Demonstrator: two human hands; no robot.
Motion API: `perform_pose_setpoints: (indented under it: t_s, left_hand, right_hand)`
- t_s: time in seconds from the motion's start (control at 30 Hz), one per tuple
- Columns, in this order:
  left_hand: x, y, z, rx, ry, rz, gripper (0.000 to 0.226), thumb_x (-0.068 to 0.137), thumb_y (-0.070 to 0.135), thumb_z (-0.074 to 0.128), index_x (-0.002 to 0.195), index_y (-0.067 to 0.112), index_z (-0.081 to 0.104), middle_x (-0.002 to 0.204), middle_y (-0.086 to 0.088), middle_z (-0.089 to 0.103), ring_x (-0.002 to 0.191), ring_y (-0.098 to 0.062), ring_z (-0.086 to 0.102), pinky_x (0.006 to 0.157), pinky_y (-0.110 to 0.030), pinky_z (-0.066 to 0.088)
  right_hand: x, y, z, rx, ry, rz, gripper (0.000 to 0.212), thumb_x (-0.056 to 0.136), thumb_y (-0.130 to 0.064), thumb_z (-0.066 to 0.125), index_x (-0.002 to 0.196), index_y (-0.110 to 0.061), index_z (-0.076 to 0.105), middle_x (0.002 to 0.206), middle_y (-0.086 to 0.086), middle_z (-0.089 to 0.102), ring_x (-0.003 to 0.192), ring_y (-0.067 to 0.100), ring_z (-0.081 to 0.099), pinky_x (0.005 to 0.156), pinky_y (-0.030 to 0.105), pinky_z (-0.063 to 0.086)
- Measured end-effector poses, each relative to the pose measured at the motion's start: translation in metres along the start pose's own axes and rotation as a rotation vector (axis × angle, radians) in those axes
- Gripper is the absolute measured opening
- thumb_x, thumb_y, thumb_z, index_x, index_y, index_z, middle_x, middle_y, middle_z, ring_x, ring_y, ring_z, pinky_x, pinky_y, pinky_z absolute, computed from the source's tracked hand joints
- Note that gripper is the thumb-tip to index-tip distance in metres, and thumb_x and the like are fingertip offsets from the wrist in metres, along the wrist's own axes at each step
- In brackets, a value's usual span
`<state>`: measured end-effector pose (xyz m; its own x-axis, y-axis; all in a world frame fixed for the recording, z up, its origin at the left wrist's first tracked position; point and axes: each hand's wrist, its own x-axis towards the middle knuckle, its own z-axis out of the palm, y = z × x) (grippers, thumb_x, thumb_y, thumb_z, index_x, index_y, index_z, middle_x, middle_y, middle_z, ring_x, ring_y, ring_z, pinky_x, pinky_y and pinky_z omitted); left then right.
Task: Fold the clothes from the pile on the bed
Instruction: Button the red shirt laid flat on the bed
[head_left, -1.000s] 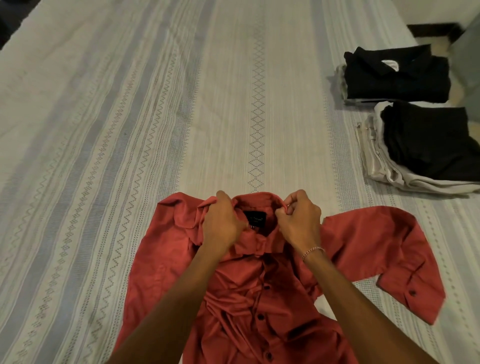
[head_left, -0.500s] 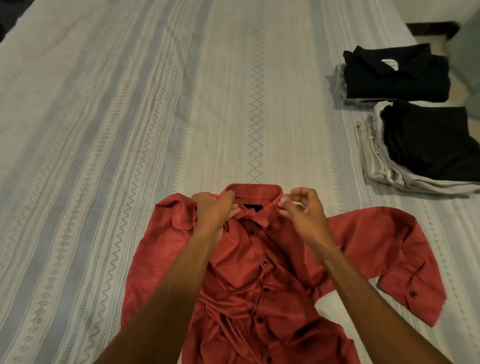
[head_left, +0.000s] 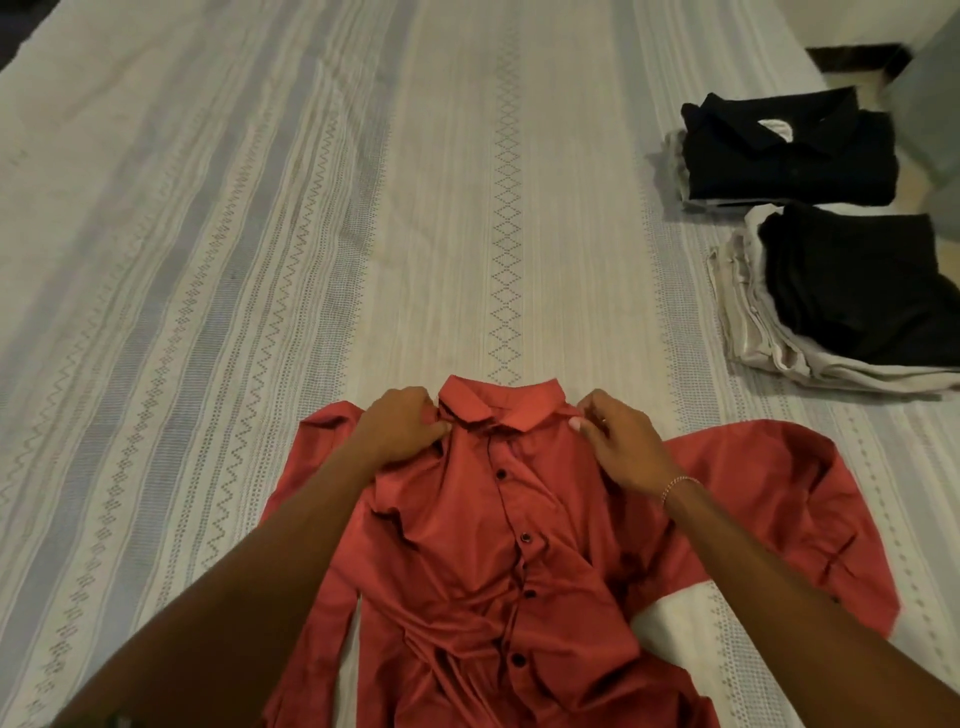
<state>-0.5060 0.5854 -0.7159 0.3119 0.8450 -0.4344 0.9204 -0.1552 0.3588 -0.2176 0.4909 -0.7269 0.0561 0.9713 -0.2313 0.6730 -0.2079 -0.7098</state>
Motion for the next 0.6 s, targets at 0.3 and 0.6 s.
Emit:
perform_pose_setpoints:
  t_s: [0.3, 0.6]
  left_hand:
    - [-0.004, -0.015, -0.044, 0.061, 0.411, 0.050, 0.048, 0.095, 0.062, 0.051, 0.062, 0.027, 0.052, 0.063, 0.009, 0.054, 0.067, -0.019, 0.054, 0.061, -0.032, 0.038]
    - [-0.016, -0.019, -0.039, 0.176, 0.302, -0.107, 0.032, 0.098, 0.041, 0.057, 0.085, 0.013, 0.066, 0.084, -0.005, 0.066, 0.087, -0.031, 0.064, 0.065, -0.034, 0.042]
  right_hand:
    - [0.008, 0.010, -0.036, -0.337, 0.339, -0.041, 0.055, 0.097, -0.069, 0.035, 0.102, -0.018, 0.052, 0.091, 0.000, 0.054, 0.082, 0.022, 0.051, 0.072, 0.036, 0.043]
    - [0.010, 0.032, -0.051, -0.282, -0.086, 0.210, 0.033, 0.092, -0.044, 0.069, 0.108, -0.015, 0.067, 0.102, 0.006, 0.070, 0.097, 0.027, 0.064, 0.075, 0.032, 0.044]
